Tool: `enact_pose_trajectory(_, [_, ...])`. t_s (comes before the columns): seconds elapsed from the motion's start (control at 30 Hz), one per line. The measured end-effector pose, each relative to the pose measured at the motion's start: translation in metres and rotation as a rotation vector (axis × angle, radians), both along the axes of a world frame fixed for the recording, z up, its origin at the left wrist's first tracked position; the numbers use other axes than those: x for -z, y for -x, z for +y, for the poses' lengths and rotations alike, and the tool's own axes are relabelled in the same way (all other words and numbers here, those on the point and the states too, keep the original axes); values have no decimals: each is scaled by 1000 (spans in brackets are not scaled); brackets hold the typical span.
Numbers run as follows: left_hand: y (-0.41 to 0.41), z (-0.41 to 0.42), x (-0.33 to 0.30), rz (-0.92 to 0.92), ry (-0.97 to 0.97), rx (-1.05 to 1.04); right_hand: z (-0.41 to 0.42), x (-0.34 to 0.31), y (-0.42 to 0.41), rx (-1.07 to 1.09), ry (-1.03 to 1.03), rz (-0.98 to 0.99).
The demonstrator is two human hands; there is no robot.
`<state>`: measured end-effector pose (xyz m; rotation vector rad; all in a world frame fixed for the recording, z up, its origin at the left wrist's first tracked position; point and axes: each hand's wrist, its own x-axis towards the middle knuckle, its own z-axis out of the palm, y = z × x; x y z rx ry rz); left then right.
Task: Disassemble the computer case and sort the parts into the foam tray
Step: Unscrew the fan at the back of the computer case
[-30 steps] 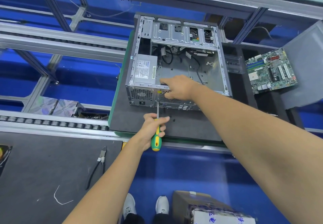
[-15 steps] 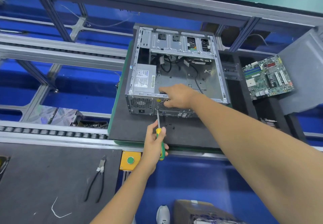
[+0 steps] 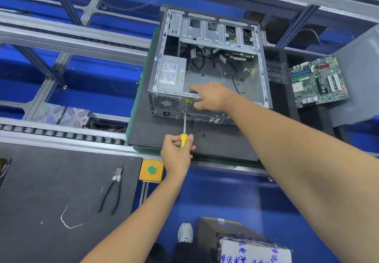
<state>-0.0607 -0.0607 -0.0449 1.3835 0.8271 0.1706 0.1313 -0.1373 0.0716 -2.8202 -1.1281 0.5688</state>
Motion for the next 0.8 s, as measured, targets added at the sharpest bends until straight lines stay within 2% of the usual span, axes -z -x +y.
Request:
enact_pose_trajectory(0.1, [1,0,0,54,3,7,0,-1,0,8,-3,11])
enact_pose_trajectory(0.2, [4,1,2,113,-108,100,0,0,1,6,8,9])
enact_pose_trajectory(0.27, [2,3,-1,120,-84,152,1,-1,0,15,10,10])
enact_pose_trajectory(0.33, [0,4,-7,113,93,175,0,-1,1,26,0,10])
enact_pose_trajectory(0.43, [-2,15,-12,111,533,187,-1,-3,2,37,1,23])
enact_pose_trajectory(0.47, [-2,21,-12,106,604,195,-1,-4,3,40,-1,25])
enact_pose_trajectory(0.63, [-5,29,-13,108,486,164,2,-5,3,31,20,3])
enact_pose_trajectory(0.8, [-3,28,-7,41,447,141,2,-3,2,24,18,2])
